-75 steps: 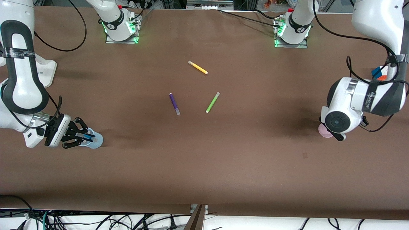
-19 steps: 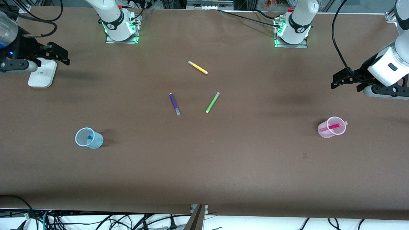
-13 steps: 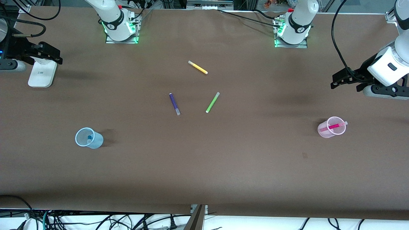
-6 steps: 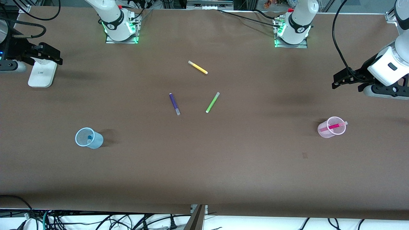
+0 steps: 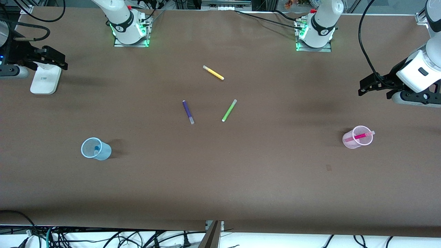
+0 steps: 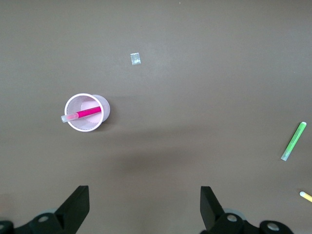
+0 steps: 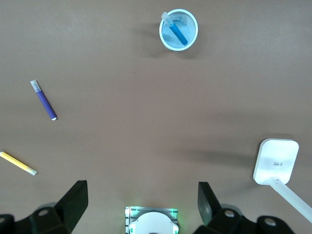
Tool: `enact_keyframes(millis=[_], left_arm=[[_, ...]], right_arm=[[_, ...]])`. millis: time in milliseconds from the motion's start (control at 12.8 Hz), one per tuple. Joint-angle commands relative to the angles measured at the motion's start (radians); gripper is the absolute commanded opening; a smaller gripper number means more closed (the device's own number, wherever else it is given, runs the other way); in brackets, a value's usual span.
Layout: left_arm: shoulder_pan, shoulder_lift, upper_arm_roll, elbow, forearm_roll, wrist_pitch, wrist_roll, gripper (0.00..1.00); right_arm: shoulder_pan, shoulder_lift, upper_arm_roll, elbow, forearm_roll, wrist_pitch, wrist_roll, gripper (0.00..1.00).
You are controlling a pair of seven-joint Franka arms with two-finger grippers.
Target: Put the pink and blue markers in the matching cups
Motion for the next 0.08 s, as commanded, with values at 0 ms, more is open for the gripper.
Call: enact_keyframes(millis=[0], left_arm=[[0.006, -0.028, -0.007, -0.023, 0.023, 0.008, 0.018, 1.00]], right_arm=[[0.005, 0.009, 0.000, 0.023, -0.008, -0.017, -0.001, 1.00]])
